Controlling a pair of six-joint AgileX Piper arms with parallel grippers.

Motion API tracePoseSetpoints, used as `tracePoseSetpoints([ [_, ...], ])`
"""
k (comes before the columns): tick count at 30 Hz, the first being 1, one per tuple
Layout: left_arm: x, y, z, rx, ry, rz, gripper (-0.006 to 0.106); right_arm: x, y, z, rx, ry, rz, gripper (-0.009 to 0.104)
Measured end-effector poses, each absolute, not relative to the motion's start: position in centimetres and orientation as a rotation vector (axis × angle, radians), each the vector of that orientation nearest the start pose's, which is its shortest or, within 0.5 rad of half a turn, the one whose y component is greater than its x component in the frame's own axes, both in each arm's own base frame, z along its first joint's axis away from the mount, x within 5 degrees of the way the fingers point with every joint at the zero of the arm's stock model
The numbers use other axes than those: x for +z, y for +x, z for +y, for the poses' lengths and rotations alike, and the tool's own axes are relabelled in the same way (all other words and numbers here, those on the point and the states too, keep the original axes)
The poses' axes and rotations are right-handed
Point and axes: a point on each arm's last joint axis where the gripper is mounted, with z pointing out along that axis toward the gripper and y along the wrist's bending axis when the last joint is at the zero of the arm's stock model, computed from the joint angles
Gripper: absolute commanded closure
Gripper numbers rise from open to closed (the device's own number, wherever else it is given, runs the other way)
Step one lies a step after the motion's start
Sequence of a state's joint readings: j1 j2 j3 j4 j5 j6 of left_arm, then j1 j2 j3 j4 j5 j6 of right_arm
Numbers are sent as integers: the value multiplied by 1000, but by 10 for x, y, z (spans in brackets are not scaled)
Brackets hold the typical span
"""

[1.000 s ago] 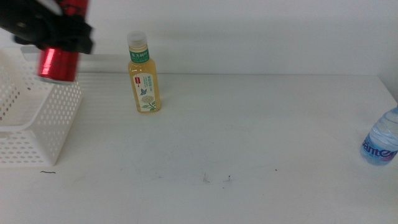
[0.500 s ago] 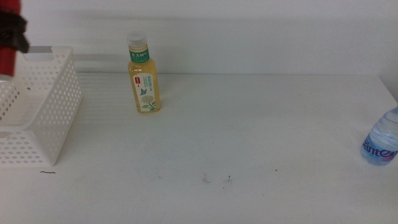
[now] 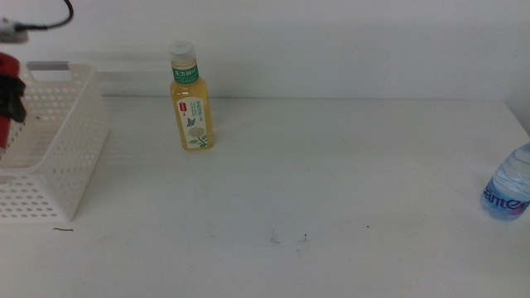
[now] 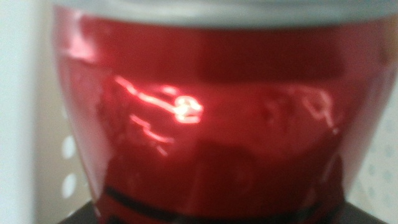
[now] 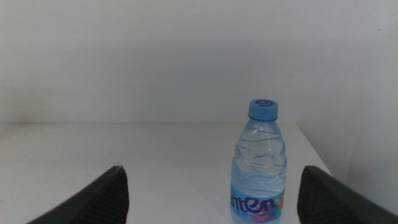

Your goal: Use arms to grab the bottles and put them into the dustbin to the left of the table.

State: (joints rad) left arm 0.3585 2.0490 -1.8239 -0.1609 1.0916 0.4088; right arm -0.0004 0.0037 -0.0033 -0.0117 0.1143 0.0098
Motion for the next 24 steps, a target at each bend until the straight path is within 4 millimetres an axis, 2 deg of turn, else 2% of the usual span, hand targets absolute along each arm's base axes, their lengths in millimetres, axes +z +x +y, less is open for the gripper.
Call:
tracePoseSetpoints([
  [3,242,427,146,-39,4,2799,76,204,57,0,-3,0,1598,11],
  [6,233,430,147,-46,1,2813,67,204,57,0,-3,0,1598,11],
  [10,227,432,146,-62,-4,2814,45,204,57,0,-3,0,1598,11],
  [16,230,435,140,-48,24,2802,7,204,57,0,-3,0,1598,11],
  [20,233,435,133,-34,12,2817,7,204,57,0,-3,0,1598,11],
  [24,257,428,124,13,-7,2805,7,204,57,0,-3,0,1598,11],
])
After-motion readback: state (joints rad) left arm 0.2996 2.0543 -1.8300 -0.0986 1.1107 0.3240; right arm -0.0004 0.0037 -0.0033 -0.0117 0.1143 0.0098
